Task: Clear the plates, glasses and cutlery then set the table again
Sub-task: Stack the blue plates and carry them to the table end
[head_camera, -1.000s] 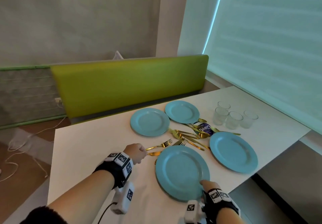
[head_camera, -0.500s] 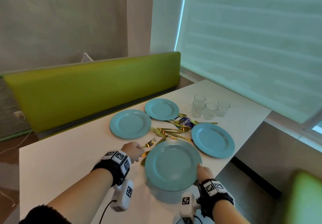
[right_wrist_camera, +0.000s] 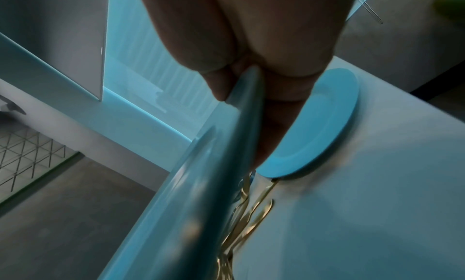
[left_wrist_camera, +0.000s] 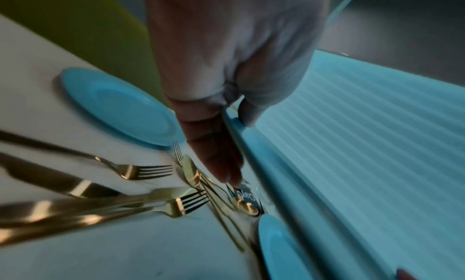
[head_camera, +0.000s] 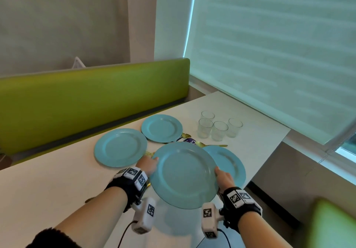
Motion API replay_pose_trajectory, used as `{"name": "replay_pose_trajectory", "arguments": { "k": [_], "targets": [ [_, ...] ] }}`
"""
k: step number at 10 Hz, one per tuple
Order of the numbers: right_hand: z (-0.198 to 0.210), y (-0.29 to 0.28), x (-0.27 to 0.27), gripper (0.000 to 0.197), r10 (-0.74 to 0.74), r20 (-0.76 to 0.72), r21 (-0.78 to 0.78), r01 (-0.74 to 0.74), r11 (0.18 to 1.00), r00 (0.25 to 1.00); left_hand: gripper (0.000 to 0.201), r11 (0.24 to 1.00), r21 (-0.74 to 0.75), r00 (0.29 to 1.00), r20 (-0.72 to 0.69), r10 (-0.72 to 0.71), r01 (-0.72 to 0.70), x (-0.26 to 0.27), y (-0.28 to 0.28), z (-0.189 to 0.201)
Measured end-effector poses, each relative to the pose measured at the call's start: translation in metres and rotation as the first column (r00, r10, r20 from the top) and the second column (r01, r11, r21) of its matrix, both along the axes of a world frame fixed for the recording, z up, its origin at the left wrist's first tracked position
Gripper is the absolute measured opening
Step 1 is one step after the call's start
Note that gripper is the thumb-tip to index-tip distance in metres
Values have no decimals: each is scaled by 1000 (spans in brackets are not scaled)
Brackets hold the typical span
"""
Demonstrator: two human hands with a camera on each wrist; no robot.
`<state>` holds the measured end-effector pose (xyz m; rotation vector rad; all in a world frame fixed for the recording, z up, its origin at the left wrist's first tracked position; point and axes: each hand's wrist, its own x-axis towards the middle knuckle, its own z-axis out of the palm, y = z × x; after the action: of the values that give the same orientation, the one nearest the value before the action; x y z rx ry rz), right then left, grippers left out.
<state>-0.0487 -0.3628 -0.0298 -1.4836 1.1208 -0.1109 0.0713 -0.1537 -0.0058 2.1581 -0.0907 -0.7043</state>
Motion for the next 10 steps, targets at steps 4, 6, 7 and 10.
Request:
{"name": "replay_pose_trajectory", "arguments": {
  "k": [4,6,7,10],
  "targets": [
    [-18,-140,21,39,-118,-262,-158,78,984,958,33,970,-59,966,91,241,-237,51,-68,2],
    [-41,-157,6,39,10,-424,-144,-78,986,906,33,961,-60,958,87,275,-270,52,-78,-9],
    [-44,-159,6,40,75,-445,-181,-171,969,892,34,953,-76,952,60,299,-294,49,-82,-14],
    [-12,-121,-8,39,18,-388,-260,-128,957,921,35,920,-233,949,-61,308,-314,39,-62,-15]
  ]
}}
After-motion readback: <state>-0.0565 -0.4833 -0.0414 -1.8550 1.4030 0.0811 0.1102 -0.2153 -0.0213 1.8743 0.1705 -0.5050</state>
